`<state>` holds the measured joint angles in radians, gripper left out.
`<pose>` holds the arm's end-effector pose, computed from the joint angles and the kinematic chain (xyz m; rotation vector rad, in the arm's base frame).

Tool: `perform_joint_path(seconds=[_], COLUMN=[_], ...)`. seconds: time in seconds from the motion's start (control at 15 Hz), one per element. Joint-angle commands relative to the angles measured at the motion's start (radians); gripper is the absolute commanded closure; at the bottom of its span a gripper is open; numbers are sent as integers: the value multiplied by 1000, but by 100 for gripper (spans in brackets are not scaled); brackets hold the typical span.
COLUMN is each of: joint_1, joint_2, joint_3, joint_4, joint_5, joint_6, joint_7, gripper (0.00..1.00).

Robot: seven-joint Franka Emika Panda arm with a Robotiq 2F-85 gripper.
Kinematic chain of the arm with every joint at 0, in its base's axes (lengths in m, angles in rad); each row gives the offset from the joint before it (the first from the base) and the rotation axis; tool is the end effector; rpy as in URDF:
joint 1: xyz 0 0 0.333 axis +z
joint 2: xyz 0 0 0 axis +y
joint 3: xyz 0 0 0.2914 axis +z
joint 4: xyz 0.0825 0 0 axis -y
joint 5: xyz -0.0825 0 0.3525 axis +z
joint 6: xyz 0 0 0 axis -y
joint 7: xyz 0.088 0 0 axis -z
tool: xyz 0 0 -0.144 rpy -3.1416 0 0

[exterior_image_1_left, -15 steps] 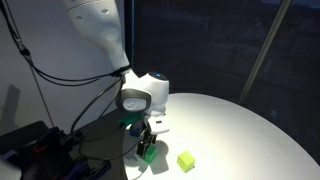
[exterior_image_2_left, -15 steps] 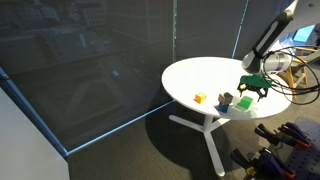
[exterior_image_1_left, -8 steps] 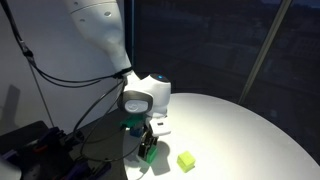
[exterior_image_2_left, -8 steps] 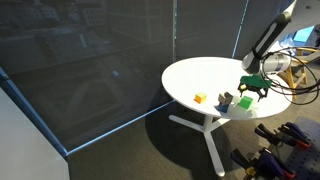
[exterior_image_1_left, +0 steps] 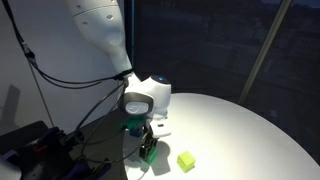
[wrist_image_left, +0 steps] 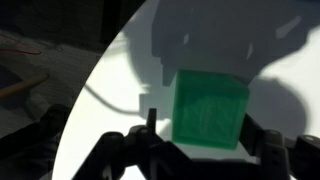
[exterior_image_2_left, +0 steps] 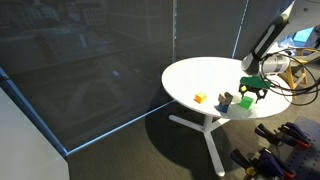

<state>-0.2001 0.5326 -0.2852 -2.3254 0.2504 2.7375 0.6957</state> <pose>0.4063 -0.2415 0.0849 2.3653 -1.9624 -0.1188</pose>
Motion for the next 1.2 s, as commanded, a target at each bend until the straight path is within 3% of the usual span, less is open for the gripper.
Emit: perform_joint_path(seconds=[0.0, 0.13, 1.13], joint_1=[-16, -16, -4], joint_2=[6, 3, -57], joint_3=[13, 12, -24], joint_4=[15, 14, -13], joint_5=[32, 31, 6], joint_6=[3, 3, -29], joint_7=[-41, -42, -79], gripper=[51, 66, 69])
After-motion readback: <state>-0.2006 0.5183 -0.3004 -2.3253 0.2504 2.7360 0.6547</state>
